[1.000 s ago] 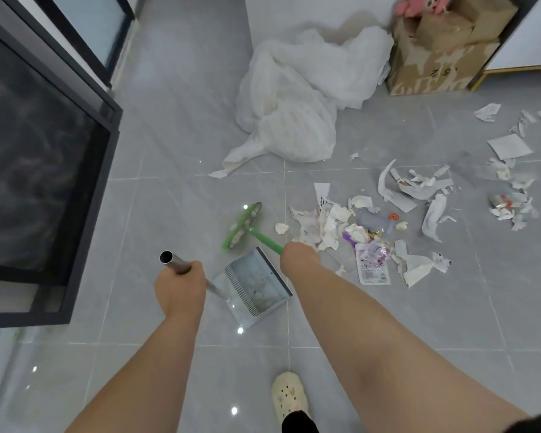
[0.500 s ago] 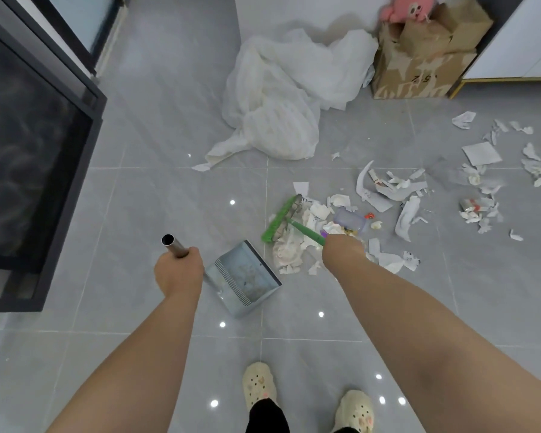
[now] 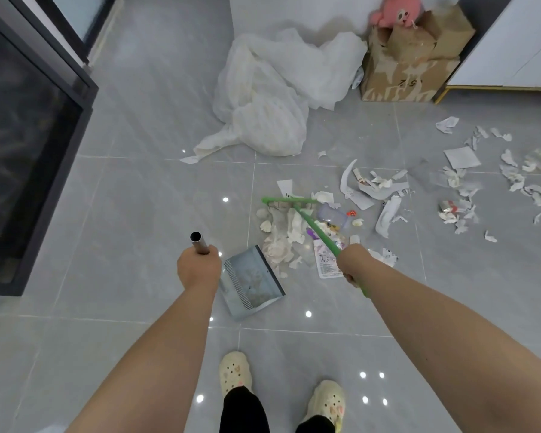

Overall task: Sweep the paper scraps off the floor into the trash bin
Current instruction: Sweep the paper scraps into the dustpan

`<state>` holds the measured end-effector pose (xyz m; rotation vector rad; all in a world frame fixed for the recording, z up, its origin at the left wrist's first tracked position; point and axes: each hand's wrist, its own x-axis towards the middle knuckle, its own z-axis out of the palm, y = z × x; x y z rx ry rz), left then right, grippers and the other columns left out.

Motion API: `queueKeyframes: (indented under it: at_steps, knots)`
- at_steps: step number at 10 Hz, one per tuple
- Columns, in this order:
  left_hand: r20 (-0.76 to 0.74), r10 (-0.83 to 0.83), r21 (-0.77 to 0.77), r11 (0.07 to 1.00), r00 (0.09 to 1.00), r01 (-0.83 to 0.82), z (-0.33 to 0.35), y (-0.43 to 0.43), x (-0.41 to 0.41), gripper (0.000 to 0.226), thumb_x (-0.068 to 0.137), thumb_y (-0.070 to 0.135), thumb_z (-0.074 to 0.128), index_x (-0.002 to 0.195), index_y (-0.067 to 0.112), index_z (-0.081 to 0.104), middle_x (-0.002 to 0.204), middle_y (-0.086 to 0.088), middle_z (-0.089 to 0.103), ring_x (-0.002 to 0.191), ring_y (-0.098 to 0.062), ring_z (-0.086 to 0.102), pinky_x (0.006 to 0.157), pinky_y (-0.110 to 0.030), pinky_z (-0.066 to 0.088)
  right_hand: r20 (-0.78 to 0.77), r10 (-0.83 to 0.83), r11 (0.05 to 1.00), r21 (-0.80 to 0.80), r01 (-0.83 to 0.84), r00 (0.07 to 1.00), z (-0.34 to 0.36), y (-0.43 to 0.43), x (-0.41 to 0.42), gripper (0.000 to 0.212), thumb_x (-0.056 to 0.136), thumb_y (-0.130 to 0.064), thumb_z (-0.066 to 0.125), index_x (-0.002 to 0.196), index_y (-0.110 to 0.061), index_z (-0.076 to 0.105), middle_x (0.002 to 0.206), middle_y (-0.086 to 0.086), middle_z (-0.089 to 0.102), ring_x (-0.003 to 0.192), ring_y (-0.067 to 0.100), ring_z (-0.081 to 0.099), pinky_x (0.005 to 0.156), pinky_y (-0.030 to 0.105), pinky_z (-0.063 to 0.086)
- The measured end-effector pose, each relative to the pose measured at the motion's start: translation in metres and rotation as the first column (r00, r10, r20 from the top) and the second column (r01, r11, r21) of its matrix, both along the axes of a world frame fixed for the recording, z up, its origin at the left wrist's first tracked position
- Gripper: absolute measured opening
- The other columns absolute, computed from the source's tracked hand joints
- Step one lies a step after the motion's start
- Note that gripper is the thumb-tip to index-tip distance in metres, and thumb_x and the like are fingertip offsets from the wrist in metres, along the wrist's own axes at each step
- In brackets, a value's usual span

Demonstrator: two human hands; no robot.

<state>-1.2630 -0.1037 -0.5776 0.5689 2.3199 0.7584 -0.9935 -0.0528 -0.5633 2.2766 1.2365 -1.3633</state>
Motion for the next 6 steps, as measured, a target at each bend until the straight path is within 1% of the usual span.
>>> queueKeyframes:
  at_steps: [1,2,3,4,5,6]
  knots:
    - [-0.001,0.041,0.013,0.999,0.999,-0.041,-0.008,-0.007,0.009,0.029,0.087,0.024,0.052,0.066,0.003,0.052,0.079,-0.020,0.069,0.069,-0.035,0.064,0.060,-0.035,0.047,-0.050,-0.043,0.987,-0.158,0.035,0.998,0.008,-0.018,0.008,0.030,0.092,-0.002,0.043,0.067,-0.015,0.035,0.070,0.004,0.039,0.056,0.015,0.039,0.048,0.026,0.036]
    - [0.004,0.061,-0.001,0.998,0.998,-0.061,-0.010,-0.008,0.007,0.029,0.088,0.029,0.052,0.071,0.006,0.054,0.081,-0.020,0.070,0.077,-0.035,0.068,0.068,-0.040,0.053,-0.067,-0.020,0.965,-0.262,0.002,0.998,0.019,-0.032,0.005,0.026,0.094,-0.005,0.041,0.070,-0.015,0.038,0.067,0.003,0.041,0.051,0.014,0.040,0.040,0.022,0.035]
    - [0.014,0.053,-0.010,0.999,0.998,-0.053,-0.009,-0.006,0.007,0.028,0.088,0.033,0.055,0.082,0.006,0.060,0.085,-0.017,0.070,0.080,-0.032,0.069,0.077,-0.045,0.057,-0.048,-0.084,0.905,-0.421,0.056,0.995,0.015,-0.041,0.005,0.022,0.098,-0.012,0.034,0.078,-0.008,0.042,0.058,0.003,0.040,0.027,0.013,0.036,0.033,0.013,0.028]
    - [0.028,0.045,-0.018,0.999,0.999,-0.044,-0.007,-0.001,0.010,0.031,0.088,0.036,0.056,0.087,0.005,0.062,0.087,-0.016,0.070,0.080,-0.032,0.070,0.078,-0.046,0.057,-0.101,-0.159,0.859,-0.505,0.087,0.982,0.032,-0.044,-0.002,0.025,0.097,-0.018,0.035,0.076,-0.007,0.043,0.058,0.002,0.042,0.019,0.011,0.033,0.031,0.006,0.028]
    - [0.043,0.048,-0.016,0.999,0.998,-0.047,0.001,-0.001,0.015,0.032,0.089,0.037,0.056,0.088,0.006,0.062,0.088,-0.016,0.071,0.083,-0.032,0.069,0.080,-0.044,0.056,-0.078,-0.141,0.881,-0.465,0.089,0.987,0.044,-0.043,0.004,0.024,0.097,-0.022,0.033,0.080,-0.008,0.043,0.061,0.002,0.042,0.036,0.008,0.036,0.031,0.005,0.027]
    - [0.025,0.079,-0.018,0.997,0.997,-0.078,0.006,-0.007,0.018,0.030,0.091,0.037,0.055,0.084,0.008,0.059,0.087,-0.017,0.071,0.083,-0.031,0.069,0.079,-0.041,0.056,-0.027,-0.138,0.905,-0.408,0.116,0.990,0.064,-0.033,0.014,0.023,0.098,-0.028,0.034,0.091,-0.009,0.044,0.064,0.002,0.042,0.046,0.008,0.033,0.032,0.006,0.025]
